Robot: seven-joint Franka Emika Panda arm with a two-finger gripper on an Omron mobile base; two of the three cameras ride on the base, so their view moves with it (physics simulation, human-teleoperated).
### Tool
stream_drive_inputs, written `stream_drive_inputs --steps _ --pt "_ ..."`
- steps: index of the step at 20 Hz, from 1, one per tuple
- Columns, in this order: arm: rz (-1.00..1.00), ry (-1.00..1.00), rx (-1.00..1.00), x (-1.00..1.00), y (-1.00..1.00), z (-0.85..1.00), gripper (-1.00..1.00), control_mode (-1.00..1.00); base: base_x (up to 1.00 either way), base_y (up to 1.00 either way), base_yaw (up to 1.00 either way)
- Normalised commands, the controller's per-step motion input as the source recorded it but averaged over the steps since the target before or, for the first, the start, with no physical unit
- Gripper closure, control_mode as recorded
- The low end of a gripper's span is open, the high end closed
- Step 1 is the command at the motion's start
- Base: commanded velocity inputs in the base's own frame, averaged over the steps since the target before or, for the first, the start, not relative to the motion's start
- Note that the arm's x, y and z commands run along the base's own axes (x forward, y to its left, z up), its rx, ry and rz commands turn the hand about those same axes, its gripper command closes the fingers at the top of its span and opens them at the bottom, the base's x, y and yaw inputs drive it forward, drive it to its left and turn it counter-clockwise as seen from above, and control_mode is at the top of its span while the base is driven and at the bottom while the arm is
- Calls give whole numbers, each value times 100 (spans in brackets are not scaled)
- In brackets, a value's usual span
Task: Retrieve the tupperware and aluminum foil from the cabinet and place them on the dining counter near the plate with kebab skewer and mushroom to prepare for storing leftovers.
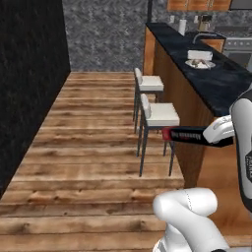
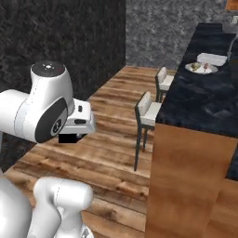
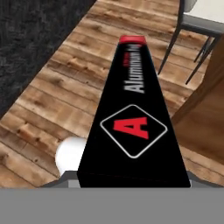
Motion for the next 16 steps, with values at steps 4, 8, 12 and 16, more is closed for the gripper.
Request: stream_drive_inputs --steps 4,8,12,16 --pt "0 0 0 0 0 0 100 100 65 100 -54" --pt "0 0 0 0 0 0 100 100 72 100 -59" --pt "0 0 0 0 0 0 100 100 74 100 -59" --pt "0 0 0 0 0 0 100 100 73 88 -59"
